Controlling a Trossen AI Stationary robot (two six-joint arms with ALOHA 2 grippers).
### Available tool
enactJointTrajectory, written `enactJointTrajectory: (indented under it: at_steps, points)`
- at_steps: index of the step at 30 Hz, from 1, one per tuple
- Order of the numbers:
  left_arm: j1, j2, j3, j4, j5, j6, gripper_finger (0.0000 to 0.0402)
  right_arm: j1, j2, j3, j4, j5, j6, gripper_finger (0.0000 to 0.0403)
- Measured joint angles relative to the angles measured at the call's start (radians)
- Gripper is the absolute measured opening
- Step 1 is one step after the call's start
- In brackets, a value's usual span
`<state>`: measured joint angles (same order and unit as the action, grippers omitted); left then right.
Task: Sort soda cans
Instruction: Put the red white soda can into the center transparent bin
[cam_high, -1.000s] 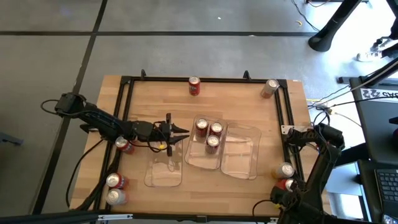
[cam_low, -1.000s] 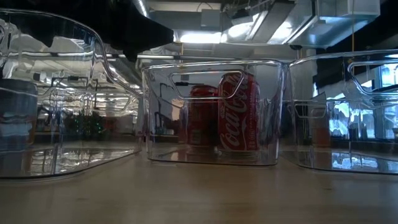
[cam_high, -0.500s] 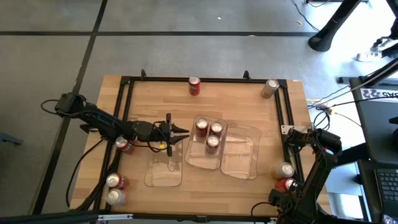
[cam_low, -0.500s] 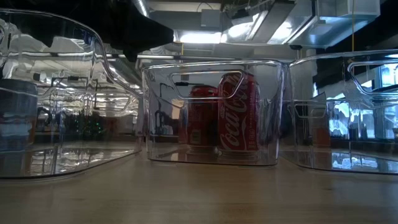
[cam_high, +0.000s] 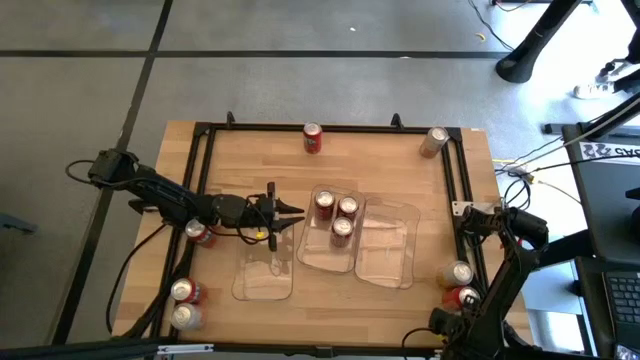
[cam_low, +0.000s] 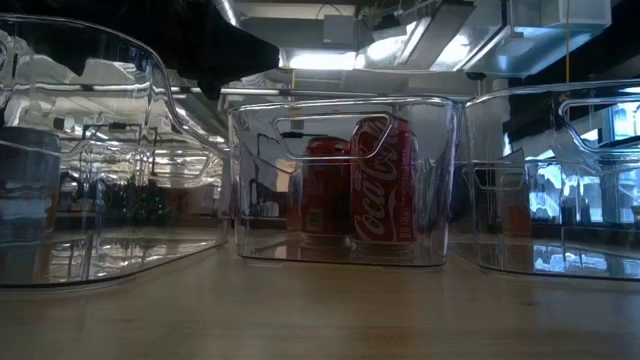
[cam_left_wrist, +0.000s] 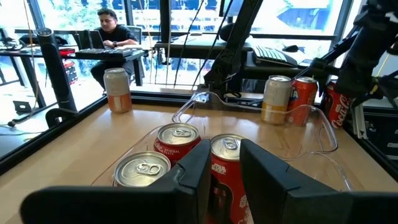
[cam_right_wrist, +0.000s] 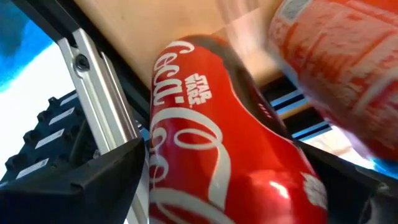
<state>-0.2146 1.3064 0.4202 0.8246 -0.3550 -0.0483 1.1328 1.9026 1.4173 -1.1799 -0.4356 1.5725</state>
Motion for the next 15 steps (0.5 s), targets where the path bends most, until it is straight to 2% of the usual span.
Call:
enactJointTrajectory:
  at_steps: [4, 10, 15]
  points:
    - [0.0, 0.0, 0.0, 0.0, 0.0, 0.0, 0.0076, 0.0, 0.0, -0.012, 0.009, -0.023, 0.003, 0.0363]
    - [0.0, 0.0, 0.0, 0.002, 0.0, 0.0, 0.0076, -0.002, -0.001, -0.01, 0.005, -0.054, 0.003, 0.0293]
    - [0.0, 0.0, 0.0, 0.002, 0.0, 0.0, 0.0076, -0.016, -0.001, -0.01, 0.005, -0.084, 0.015, 0.0293]
